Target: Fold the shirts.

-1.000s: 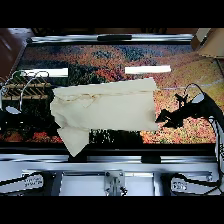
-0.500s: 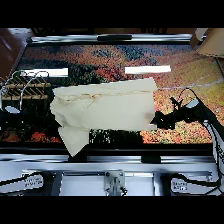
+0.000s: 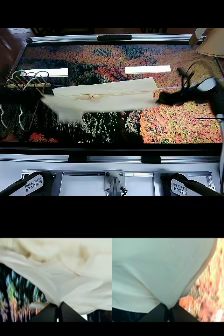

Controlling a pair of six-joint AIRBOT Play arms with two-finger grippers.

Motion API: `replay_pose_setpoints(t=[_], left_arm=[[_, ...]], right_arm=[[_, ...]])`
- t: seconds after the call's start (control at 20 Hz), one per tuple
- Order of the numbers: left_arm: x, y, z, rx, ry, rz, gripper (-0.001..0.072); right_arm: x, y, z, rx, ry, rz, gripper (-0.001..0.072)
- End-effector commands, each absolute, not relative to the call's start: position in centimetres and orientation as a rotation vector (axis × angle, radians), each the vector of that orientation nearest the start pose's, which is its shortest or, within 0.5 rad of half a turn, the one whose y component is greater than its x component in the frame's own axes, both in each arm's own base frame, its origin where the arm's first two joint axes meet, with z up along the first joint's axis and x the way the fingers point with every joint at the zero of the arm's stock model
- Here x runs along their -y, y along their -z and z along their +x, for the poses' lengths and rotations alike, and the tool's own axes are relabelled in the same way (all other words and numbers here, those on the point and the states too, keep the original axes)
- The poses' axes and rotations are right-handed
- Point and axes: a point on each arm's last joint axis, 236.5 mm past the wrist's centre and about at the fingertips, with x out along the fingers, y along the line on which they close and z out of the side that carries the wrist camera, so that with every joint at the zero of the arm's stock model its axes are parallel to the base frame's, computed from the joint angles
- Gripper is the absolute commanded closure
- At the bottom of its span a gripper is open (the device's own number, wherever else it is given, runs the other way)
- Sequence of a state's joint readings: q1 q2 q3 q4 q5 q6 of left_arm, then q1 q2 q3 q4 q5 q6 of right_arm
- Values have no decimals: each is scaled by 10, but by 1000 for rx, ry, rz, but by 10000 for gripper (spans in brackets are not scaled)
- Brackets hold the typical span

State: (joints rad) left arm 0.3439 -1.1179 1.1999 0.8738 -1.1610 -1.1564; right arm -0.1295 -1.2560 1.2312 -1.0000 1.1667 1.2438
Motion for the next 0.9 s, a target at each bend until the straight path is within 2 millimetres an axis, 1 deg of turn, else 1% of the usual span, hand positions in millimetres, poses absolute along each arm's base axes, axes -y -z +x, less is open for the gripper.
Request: replay_pose_setpoints(t=[0.0, 0.05, 0.1, 0.15, 0.2, 0.25, 0.3, 0.35, 0.4, 0.45, 0.55, 0.65, 0.7, 0.75, 0.85], left_arm=[[15, -383, 372, -275, 287, -135, 677], [24, -453, 339, -100, 271, -75, 677], [31, -505, 304, 42, 248, -25, 677], [39, -544, 268, 157, 229, 12, 677], [46, -572, 233, 248, 206, 35, 677], [52, -588, 203, 308, 189, 35, 677], [56, -594, 181, 339, 179, 21, 678], [59, -594, 163, 344, 166, 8, 678], [61, -588, 151, 327, 153, 7, 678], [62, -578, 144, 289, 138, 19, 678], [59, -550, 142, 177, 111, 43, 678], [52, -519, 149, 42, 90, 57, 677], [48, -504, 155, -20, 82, 55, 677], [43, -489, 163, -78, 76, 50, 677], [34, -453, 188, -195, 81, 42, 676]], right_arm=[[-50, -326, 418, -376, -340, 9, 647], [-44, -397, 396, -180, -291, -37, 647], [-39, -460, 363, -2, -241, -78, 647], [-37, -501, 329, 122, -209, -105, 647], [-40, -526, 297, 196, -197, -124, 647], [-42, -540, 269, 238, -191, -129, 647], [-46, -545, 246, 256, -196, -120, 647], [-49, -546, 229, 255, -198, -115, 647], [-51, -542, 215, 240, -199, -115, 647], [-50, -536, 206, 213, -189, -118, 647], [-43, -515, 199, 126, -160, -115, 647], [-35, -482, 206, -17, -136, -119, 647], [-30, -460, 212, -106, -123, -130, 647], [-25, -438, 219, -197, -112, -137, 647], [-11, -389, 239, -387, -81, -113, 646]])
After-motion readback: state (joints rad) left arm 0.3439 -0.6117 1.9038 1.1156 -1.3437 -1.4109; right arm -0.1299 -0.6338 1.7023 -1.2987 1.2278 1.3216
